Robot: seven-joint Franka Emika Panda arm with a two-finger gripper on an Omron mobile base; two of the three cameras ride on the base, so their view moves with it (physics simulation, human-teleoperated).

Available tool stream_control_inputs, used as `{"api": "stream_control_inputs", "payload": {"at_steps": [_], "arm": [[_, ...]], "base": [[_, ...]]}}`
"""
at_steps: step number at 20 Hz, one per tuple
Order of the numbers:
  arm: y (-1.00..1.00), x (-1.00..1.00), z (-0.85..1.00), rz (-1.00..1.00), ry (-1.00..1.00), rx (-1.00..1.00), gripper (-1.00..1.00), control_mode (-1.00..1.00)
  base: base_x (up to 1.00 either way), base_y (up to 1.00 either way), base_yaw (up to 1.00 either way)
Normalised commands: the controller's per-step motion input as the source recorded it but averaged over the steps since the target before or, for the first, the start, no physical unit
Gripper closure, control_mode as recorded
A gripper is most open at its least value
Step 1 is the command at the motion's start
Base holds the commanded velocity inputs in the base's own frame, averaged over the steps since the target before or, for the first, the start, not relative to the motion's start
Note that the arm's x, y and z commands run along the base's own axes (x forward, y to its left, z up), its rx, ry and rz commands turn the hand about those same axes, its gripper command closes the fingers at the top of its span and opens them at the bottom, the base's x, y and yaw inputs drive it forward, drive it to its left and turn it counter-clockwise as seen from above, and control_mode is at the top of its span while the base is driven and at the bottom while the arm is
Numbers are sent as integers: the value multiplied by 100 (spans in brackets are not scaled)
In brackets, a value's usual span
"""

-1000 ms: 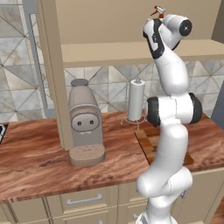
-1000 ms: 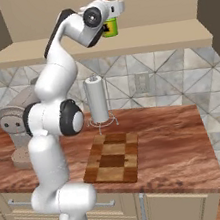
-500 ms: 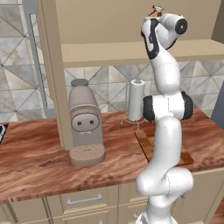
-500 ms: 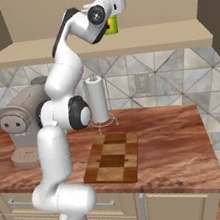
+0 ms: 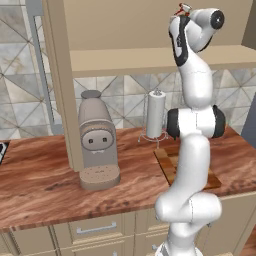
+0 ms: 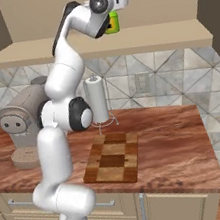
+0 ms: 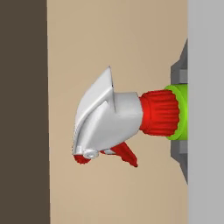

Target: Grab the spray bottle from the cabinet, then place it next to the cutting board for sanitizing. Then grab the dish brush from the countertop next to the sink and place it next to the cutting board.

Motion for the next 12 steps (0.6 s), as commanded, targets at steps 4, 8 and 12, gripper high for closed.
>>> {"api": "stream_control_inputs", "payload": {"at_steps": [4,8,12], "arm": [[-1,-74,0,0,8,4,100,-100],[-1,-99,-1,0,7,4,100,-100],[0,-100,-19,0,2,3,100,-100]], "base": [[0,0,0],[0,0,0],[0,0,0]]}}
